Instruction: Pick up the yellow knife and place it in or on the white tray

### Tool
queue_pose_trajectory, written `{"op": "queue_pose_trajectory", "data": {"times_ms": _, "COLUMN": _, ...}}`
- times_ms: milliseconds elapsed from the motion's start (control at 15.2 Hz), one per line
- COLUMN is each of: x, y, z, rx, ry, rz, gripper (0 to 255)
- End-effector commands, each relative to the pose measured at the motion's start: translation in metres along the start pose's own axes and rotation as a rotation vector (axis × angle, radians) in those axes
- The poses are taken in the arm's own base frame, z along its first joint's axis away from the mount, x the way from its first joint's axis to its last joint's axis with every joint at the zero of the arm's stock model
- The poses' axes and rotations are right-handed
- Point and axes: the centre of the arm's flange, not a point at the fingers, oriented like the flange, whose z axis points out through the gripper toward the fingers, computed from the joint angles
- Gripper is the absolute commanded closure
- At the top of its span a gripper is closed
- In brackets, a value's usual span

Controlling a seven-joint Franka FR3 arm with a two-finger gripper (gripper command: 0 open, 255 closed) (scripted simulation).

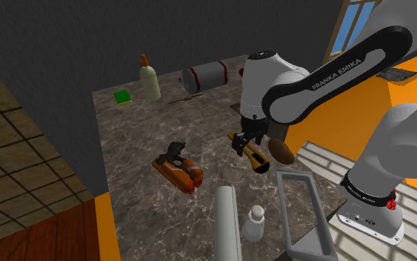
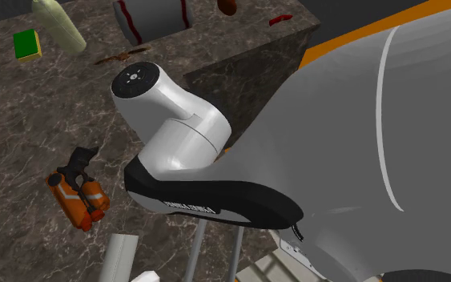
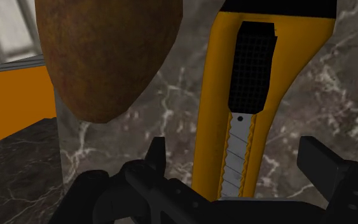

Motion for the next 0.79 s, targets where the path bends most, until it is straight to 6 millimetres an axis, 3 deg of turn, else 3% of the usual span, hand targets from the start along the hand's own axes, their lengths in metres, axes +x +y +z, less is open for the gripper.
{"op": "queue_pose_trajectory", "data": {"times_ms": 0, "x": 0.0000, "y": 0.0000, "z": 0.0000, "rx": 0.000, "ry": 0.000, "rz": 0.000, "gripper": 0}}
{"op": "queue_pose_trajectory", "data": {"times_ms": 66, "x": 0.0000, "y": 0.0000, "z": 0.0000, "rx": 0.000, "ry": 0.000, "rz": 0.000, "gripper": 255}}
{"op": "queue_pose_trajectory", "data": {"times_ms": 726, "x": -0.0001, "y": 0.0000, "z": -0.0052, "rx": 0.000, "ry": 0.000, "rz": 0.000, "gripper": 255}}
